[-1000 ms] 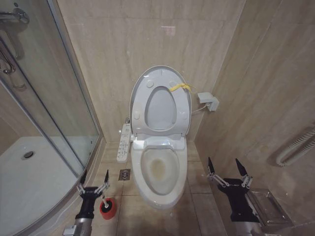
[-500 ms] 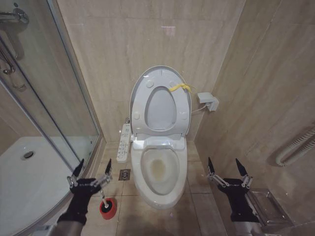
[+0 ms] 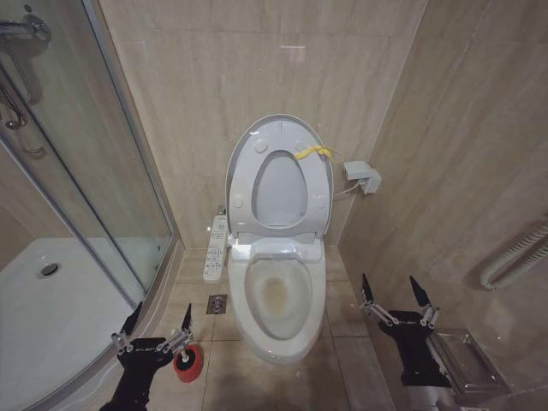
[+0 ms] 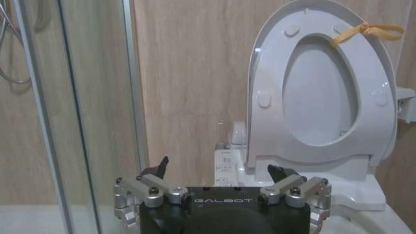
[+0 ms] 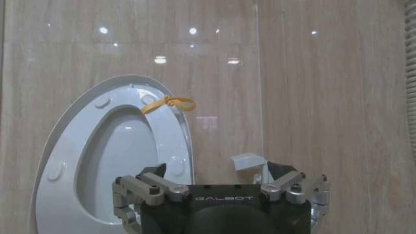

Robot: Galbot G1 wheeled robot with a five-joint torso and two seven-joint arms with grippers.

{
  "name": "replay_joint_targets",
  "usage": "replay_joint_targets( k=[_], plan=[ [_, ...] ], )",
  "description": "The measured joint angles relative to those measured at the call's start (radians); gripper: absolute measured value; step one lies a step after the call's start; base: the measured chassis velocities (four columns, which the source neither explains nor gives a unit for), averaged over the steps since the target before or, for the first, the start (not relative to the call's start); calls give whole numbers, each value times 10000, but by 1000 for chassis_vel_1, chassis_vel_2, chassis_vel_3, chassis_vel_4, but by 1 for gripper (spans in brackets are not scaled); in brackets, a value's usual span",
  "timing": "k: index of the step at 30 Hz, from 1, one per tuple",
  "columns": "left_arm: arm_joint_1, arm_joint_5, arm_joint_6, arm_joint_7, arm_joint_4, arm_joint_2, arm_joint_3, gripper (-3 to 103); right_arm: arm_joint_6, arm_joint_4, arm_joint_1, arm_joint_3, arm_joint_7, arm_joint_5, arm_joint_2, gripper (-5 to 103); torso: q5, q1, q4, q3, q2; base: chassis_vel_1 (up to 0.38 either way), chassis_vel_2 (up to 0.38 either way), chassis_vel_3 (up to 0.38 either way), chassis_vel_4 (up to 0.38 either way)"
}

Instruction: Open the toilet lid, clean the toilet bowl with a toilet brush, close the toilet lid, and flush.

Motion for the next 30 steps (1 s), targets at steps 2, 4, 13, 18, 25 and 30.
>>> replay_joint_targets(
  k=[2, 4, 13, 18, 25, 30],
  plan=[
    [93, 196, -5, 53, 17, -50, 52, 100, 0, 0, 0, 0, 0, 0, 0, 100, 0, 0, 1, 0, 0, 0, 0, 0, 0],
    [103, 227, -8, 63, 22, -55, 58, 100, 0, 0, 0, 0, 0, 0, 0, 100, 0, 0, 0, 0, 0, 0, 0, 0, 0],
    [94, 246, -27, 79, 48, -58, 65, 100, 0, 0, 0, 0, 0, 0, 0, 100, 0, 0, 0, 0, 0, 0, 0, 0, 0],
    [85, 242, -36, 82, 58, -56, 66, 100, 0, 0, 0, 0, 0, 0, 0, 100, 0, 0, 0, 0, 0, 0, 0, 0, 0],
    [77, 233, -40, 87, 64, -54, 66, 100, 0, 0, 0, 0, 0, 0, 0, 100, 0, 0, 0, 0, 0, 0, 0, 0, 0],
    [74, 229, -44, 91, 68, -52, 66, 100, -7, 0, 0, 2, 0, 1, -2, 100, 0, 0, 0, 0, 0, 0, 0, 0, 0]
  ],
)
